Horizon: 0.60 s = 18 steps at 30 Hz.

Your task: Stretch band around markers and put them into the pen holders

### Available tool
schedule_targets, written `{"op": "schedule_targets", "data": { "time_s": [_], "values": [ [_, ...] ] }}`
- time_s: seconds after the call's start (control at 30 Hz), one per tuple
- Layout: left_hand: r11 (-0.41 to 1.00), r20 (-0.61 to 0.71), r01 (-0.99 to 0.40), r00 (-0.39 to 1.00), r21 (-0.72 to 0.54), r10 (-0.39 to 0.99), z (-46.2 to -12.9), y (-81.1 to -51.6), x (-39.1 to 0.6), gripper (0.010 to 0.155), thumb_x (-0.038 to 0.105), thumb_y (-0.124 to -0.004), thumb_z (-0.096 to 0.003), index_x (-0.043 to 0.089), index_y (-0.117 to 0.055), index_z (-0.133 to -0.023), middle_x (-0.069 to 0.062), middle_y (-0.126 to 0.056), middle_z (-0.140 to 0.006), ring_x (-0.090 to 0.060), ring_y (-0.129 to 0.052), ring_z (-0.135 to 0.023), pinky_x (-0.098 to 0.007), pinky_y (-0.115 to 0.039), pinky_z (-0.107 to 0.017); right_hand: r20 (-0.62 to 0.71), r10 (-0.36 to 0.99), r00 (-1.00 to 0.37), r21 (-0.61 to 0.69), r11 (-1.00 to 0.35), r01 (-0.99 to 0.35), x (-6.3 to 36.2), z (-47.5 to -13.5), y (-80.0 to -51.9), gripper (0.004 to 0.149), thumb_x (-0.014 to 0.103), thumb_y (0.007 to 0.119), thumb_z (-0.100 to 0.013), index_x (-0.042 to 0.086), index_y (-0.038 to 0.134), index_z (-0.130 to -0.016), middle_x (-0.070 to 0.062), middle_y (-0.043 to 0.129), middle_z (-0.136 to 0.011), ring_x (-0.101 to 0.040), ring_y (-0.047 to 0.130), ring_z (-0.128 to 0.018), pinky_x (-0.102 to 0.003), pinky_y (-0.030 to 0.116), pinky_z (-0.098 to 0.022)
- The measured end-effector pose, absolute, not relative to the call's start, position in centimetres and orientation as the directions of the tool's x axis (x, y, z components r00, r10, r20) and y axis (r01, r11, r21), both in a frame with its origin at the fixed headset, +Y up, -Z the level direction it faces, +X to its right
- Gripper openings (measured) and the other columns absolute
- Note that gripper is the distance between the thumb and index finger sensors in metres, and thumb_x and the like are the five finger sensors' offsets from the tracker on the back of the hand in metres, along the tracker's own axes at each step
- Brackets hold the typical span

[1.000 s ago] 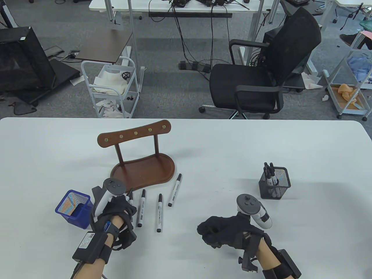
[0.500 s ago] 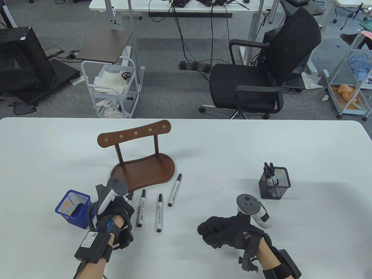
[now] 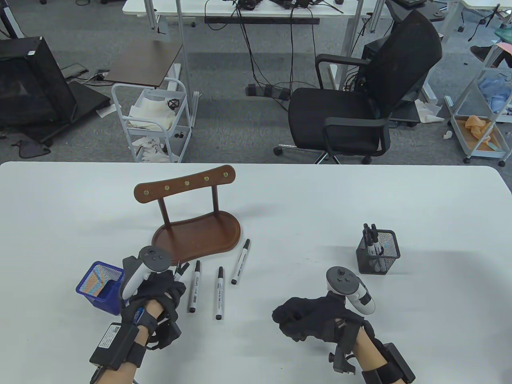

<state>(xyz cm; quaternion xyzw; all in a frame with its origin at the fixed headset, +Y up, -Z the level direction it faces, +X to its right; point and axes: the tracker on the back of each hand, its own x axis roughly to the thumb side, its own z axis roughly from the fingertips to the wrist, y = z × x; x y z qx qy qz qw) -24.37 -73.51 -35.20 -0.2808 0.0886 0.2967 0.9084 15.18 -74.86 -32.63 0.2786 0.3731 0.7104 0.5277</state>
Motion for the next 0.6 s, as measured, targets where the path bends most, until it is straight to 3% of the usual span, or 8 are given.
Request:
{"op": "schedule_targets", "data": {
  "time_s": [0.27, 0.6],
  "values": [
    [0.641, -0.311, -0.621, 0.782, -0.45, 0.54, -34.9, -72.5, -23.9, 0.043, 0.026, -0.063, -0.0614, 0.002, -0.053, -0.097, -0.038, -0.051, -0.104, -0.054, -0.072, -0.086, -0.059, -0.077, -0.057, 0.003, 0.959, -0.284, 0.821, -0.165, -0.546, 15.2, -32.7, -74.8, 0.05, 0.037, 0.093, -0.046, 0.029, 0.077, -0.093, -0.006, 0.094, -0.082, -0.029, 0.095, -0.063, -0.052, 0.079, -0.053],
    [0.6, -0.311, -0.663, 0.744, -0.447, 0.591, -35.2, -72.4, -22.9, 0.041, 0.025, -0.062, -0.0615, 0.006, -0.055, -0.097, -0.031, -0.071, -0.098, -0.046, -0.089, -0.079, -0.057, -0.084, -0.056, 0.003, 0.961, -0.278, 0.819, -0.162, -0.55, 15.3, -32.7, -74.8, 0.052, 0.037, 0.093, -0.046, 0.031, 0.075, -0.094, -0.006, 0.094, -0.083, -0.029, 0.095, -0.063, -0.052, 0.079, -0.053]
  ]
}}
